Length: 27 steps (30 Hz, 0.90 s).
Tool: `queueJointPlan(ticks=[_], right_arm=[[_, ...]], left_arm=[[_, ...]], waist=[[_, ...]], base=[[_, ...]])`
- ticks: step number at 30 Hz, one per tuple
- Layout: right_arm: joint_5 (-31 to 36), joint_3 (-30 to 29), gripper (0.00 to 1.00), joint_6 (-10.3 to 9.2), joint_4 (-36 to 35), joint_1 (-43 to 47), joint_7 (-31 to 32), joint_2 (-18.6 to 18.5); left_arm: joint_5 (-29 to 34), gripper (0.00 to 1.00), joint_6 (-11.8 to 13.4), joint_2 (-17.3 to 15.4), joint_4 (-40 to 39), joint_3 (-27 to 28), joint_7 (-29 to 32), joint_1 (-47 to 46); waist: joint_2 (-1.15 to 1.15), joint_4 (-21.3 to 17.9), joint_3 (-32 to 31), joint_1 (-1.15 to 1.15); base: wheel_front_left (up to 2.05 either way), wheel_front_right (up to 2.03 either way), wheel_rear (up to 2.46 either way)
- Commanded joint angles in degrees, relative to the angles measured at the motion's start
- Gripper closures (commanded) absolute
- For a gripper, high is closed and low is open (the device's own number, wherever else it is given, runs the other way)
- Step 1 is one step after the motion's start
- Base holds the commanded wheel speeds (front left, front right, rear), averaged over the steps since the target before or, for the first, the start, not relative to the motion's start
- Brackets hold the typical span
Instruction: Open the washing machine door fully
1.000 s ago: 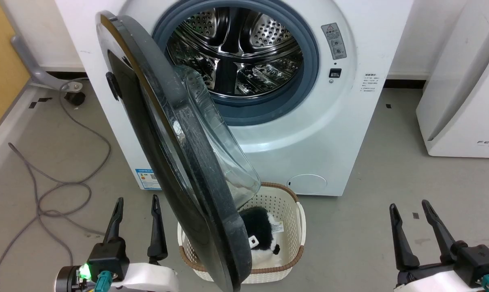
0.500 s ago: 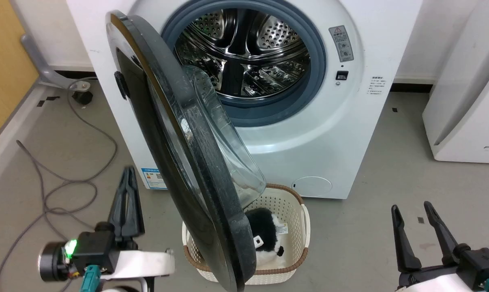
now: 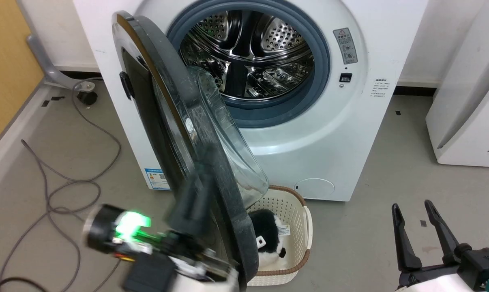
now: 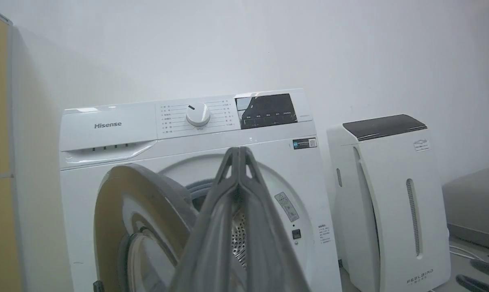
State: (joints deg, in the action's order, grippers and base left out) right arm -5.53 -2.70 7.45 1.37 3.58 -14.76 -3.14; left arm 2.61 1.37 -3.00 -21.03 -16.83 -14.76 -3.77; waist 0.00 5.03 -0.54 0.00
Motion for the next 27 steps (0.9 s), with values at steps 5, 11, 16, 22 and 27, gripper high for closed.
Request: queueJointPlan(ticks=[5,11,16,22,27], right_arm=[[-0.2,0.0,0.00,0.03,-0.1,1.0,-0.2,0.3],[-0.1,0.3,0.00,0.03,0.1,0.8,-0.2,0.3],[-0.1,0.3,0.00,0.03,0.1,0.8,-0.2,0.3],[0.0,0.1,0.00,0.03,0.3,0.9,-0.2,0.3],[0.1,0.1,0.00,0.03,0.3,0.7,-0.2,0.3]], left_arm=[[1.2,1.00,-3.2,-0.4,-0.9,-8.1,-0.2,0.2],[1.8,1.00,-5.2,-0.7,2.2,-15.1,-0.2,1.0],[1.9,1.00,-6.0,-1.4,5.2,-19.3,-0.2,2.2],[1.7,1.00,-6.4,-2.6,9.0,-21.9,-0.2,3.3],[1.4,1.00,-5.9,-3.7,12.8,-22.3,-0.2,4.1]], waist=[[0.00,0.4,0.0,0.00],[0.00,0.8,0.1,0.00],[0.00,1.2,0.4,0.00],[0.00,1.8,0.7,0.00],[0.00,2.2,1.0,0.00]], base=[[0.00,0.00,0.00],[0.00,0.00,0.00],[0.00,0.00,0.00],[0.00,0.00,0.00],[0.00,0.00,0.00]])
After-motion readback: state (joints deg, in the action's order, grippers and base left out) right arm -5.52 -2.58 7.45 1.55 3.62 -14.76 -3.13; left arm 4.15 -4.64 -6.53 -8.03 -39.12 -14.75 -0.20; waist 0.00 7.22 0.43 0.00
